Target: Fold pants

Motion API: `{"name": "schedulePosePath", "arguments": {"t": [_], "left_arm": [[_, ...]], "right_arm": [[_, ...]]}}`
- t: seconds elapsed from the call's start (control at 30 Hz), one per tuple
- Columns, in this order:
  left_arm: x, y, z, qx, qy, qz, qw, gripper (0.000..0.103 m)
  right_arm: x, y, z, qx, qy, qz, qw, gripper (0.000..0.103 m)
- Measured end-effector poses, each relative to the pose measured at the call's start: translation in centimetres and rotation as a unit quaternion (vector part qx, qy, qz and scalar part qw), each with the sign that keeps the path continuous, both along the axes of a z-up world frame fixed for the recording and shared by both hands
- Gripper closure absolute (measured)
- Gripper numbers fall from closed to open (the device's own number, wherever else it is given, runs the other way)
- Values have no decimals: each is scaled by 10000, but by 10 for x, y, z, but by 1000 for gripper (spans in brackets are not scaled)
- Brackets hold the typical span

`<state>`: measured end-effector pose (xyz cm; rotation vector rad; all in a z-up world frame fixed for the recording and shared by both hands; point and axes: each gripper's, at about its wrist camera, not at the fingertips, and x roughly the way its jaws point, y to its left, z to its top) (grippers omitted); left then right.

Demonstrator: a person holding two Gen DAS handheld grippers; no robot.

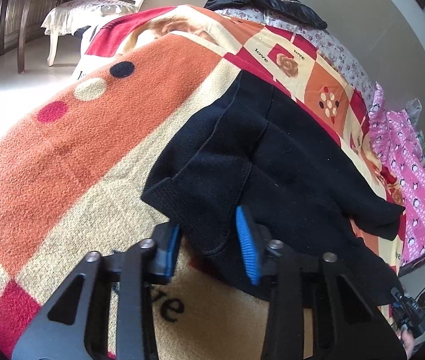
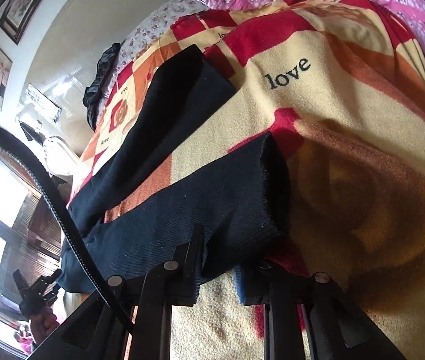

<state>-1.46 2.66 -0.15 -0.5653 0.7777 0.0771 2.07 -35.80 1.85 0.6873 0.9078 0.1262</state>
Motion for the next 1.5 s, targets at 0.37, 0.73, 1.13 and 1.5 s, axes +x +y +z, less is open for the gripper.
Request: {"name": "schedulePosePath", "arguments": {"t": [0.37, 0.73, 1.13, 1.5], "left_arm": [[-1, -4, 1, 291, 40, 136, 9995, 75], [1, -10, 3, 640, 145, 223, 9976, 75], [1, -10, 2, 625, 149, 222, 9977, 75], [1, -10, 1, 668, 161, 227, 9974, 75]], "right_arm": [[-1, 7, 3, -57, -135, 153, 9998, 71], [-1, 8, 4, -54, -144, 150, 9998, 71], [0, 7, 4, -67, -158, 151, 9997, 71], [0, 7, 3, -65, -162, 152, 9997, 71]]}}
